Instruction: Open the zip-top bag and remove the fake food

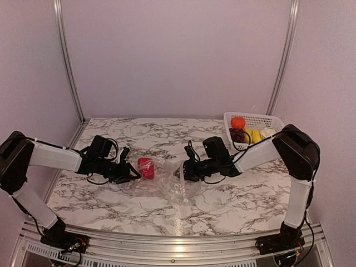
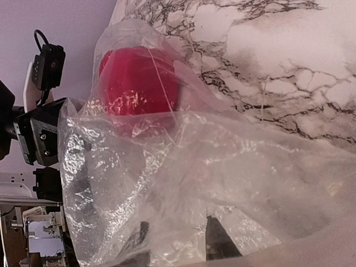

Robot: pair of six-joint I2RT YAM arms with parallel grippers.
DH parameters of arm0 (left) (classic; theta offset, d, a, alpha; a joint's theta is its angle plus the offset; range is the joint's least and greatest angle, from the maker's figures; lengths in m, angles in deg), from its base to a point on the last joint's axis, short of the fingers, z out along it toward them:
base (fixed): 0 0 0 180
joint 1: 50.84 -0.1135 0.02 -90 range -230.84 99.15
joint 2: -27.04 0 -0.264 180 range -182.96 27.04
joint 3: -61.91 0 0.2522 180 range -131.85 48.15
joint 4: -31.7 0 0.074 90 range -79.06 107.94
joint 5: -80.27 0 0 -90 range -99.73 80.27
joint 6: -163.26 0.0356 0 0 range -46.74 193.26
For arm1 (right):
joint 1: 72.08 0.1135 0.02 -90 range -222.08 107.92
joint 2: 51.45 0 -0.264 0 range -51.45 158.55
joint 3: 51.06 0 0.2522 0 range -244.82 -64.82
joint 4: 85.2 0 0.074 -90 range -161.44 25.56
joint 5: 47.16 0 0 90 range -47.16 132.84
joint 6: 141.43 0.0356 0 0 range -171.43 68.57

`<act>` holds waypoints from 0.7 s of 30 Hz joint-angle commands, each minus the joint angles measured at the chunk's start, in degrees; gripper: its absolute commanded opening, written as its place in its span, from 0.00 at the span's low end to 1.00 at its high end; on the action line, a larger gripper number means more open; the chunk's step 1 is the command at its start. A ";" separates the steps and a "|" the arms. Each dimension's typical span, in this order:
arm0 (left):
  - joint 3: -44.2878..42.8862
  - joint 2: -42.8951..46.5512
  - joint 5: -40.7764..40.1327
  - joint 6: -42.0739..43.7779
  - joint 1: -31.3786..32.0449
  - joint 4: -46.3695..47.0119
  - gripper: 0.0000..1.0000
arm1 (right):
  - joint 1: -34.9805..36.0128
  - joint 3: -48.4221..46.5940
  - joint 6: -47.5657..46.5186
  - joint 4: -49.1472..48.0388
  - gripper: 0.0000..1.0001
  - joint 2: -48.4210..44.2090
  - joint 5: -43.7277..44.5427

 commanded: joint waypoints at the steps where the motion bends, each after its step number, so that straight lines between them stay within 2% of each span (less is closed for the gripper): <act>1: 1.10 5.40 4.28 1.51 -4.40 0.49 0.46 | 0.74 -2.54 0.11 -1.75 0.32 0.89 0.87; 7: -4.37 4.71 0.81 0.65 -9.80 -1.49 0.57 | 0.51 -2.11 -0.74 0.68 0.32 2.15 2.83; 14: -10.88 -0.81 -6.41 1.51 -11.70 -5.98 0.64 | -0.35 -2.28 -1.90 2.59 0.32 2.97 4.12; 18: -13.53 -7.43 -4.58 4.61 -11.51 -8.69 0.63 | -0.40 -2.61 -2.17 2.06 0.33 3.89 3.58; 21: -12.67 -11.49 -3.62 6.00 -10.78 -8.19 0.56 | -0.39 -3.04 -2.29 -0.19 0.35 5.18 2.19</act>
